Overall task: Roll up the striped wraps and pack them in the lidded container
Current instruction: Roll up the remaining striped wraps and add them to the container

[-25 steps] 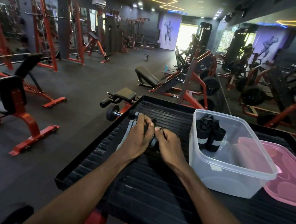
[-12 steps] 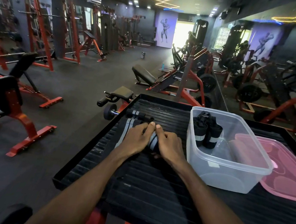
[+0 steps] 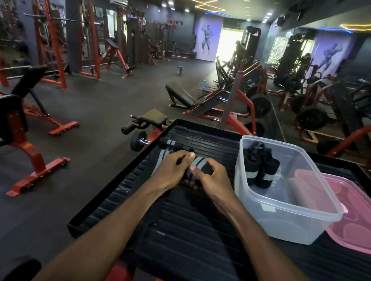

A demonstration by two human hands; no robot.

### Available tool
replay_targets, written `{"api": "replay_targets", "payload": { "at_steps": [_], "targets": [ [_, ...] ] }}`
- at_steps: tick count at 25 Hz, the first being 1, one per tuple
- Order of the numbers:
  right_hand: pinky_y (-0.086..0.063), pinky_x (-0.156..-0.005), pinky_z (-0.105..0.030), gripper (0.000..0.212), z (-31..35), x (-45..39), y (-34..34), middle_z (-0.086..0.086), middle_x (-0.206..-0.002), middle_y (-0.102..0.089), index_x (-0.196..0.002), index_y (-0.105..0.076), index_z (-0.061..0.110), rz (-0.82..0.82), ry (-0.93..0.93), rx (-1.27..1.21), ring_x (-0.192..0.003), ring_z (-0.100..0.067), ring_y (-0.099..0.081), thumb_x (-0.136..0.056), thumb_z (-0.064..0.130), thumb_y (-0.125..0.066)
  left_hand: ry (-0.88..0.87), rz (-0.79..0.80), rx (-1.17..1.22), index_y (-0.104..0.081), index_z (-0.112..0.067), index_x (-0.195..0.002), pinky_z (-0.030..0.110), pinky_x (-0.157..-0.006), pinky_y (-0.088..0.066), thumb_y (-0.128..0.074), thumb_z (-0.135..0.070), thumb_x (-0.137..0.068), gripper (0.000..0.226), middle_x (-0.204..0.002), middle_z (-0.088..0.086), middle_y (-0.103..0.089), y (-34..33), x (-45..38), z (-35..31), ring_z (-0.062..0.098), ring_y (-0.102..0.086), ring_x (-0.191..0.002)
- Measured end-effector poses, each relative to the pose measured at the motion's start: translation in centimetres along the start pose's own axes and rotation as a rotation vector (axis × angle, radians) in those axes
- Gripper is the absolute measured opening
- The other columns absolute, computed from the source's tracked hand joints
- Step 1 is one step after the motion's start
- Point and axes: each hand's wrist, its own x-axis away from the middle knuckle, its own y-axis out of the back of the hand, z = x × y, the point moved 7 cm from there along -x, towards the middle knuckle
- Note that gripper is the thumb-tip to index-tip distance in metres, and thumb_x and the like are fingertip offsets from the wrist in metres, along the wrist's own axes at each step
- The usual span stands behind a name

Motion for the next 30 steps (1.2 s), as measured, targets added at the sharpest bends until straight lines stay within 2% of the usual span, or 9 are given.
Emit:
{"api": "replay_targets", "payload": {
  "at_steps": [4,6,8,11,16,19,22,25,30],
  "targets": [
    [-0.050,-0.074,-0.032,0.023,0.1,-0.2,0.7,0.003,-0.095,-0.068,-0.106,-0.061,0.020,-0.100,0.055,0.375,-0.084,-0.015,-0.064,-0.087,0.029,-0.070,-0.122,-0.080,-0.205,-0.066,-0.015,-0.113,0.026,-0.084,-0.049,-0.048,-0.030,-0.103,0.025,-0.103,0.000,-0.068,0.5,0.2,-0.3,0.016,-0.062,-0.098],
    [-0.044,-0.081,-0.030,0.031,-0.3,-0.4,1.3,-0.007,-0.109,-0.061,-0.114,-0.055,0.014,-0.148,0.108,0.562,-0.098,-0.022,-0.059,-0.088,0.025,-0.068,-0.146,-0.230,-0.426,-0.065,-0.012,-0.114,0.039,-0.092,-0.049,-0.052,-0.026,-0.100,0.024,-0.111,0.009,-0.066,1.7,0.3,-0.3,0.026,-0.059,-0.107],
    [-0.044,-0.090,-0.033,0.037,-1.3,-0.6,1.5,-0.016,-0.119,-0.053,-0.120,-0.049,0.009,-0.133,0.093,0.668,-0.107,-0.031,-0.054,-0.088,0.020,-0.066,0.005,-0.343,-0.656,-0.061,-0.014,-0.121,0.048,-0.101,-0.043,-0.055,-0.030,-0.095,0.031,-0.125,0.012,-0.059,3.5,0.4,0.3,0.035,-0.049,-0.121],
    [-0.047,-0.090,-0.040,0.040,-1.6,-0.5,1.3,-0.021,-0.118,-0.055,-0.119,-0.047,0.007,-0.163,0.093,0.801,-0.108,-0.036,-0.055,-0.085,0.017,-0.064,0.316,-0.203,-0.736,-0.049,-0.016,-0.132,0.053,-0.109,-0.030,-0.054,-0.037,-0.092,0.045,-0.141,0.018,-0.046,4.8,0.9,2.3,0.040,-0.035,-0.132],
    [-0.044,-0.099,-0.041,0.053,1.1,0.5,0.3,-0.014,-0.123,-0.057,-0.129,-0.052,0.008,-0.268,0.350,1.160,-0.114,-0.032,-0.051,-0.078,0.012,-0.066,0.381,-0.049,-0.801,-0.052,-0.013,-0.124,0.047,-0.100,-0.039,-0.068,-0.038,-0.086,0.048,-0.132,0.019,-0.054,4.5,0.7,3.2,0.038,-0.044,-0.126],
    [-0.048,-0.084,-0.032,0.021,2.9,1.7,-1.3,-0.005,-0.107,-0.060,-0.108,-0.066,0.012,-0.252,0.580,0.874,-0.096,-0.020,-0.054,-0.087,0.013,-0.064,0.340,-0.070,-0.721,-0.064,-0.008,-0.103,0.038,-0.090,-0.052,-0.070,-0.018,-0.082,0.024,-0.109,0.013,-0.067,5.4,0.9,2.4,0.032,-0.062,-0.106],
    [-0.049,-0.082,-0.029,0.017,1.8,1.5,-2.9,0.000,-0.102,-0.062,-0.107,-0.065,0.016,-0.083,0.323,0.554,-0.094,-0.015,-0.059,-0.093,0.025,-0.061,0.328,-0.111,-0.465,-0.070,-0.008,-0.094,0.025,-0.073,-0.051,-0.061,-0.007,-0.086,0.012,-0.085,0.002,-0.067,6.3,2.0,1.3,0.014,-0.065,-0.077],
    [-0.045,-0.077,-0.031,0.027,-0.4,1.5,-3.8,0.001,-0.107,-0.062,-0.112,-0.058,0.017,0.009,-0.053,0.353,-0.096,-0.015,-0.059,-0.094,0.037,-0.060,0.408,-0.066,-0.002,-0.059,-0.004,-0.100,0.020,-0.038,-0.040,-0.046,0.004,-0.093,0.017,-0.067,0.010,-0.057,5.5,3.8,0.2,0.008,-0.054,-0.036],
    [-0.052,-0.072,-0.037,0.051,-1.8,1.6,-4.2,-0.015,-0.095,-0.060,-0.123,-0.048,-0.017,0.082,-0.335,-0.093,-0.082,-0.027,-0.062,-0.087,0.011,-0.072,0.448,0.040,0.242,-0.048,-0.008,-0.072,0.022,-0.035,-0.040,-0.042,0.010,-0.088,0.025,-0.048,0.004,-0.054,5.7,5.3,-0.2,0.015,-0.051,-0.037]
  ]
}}
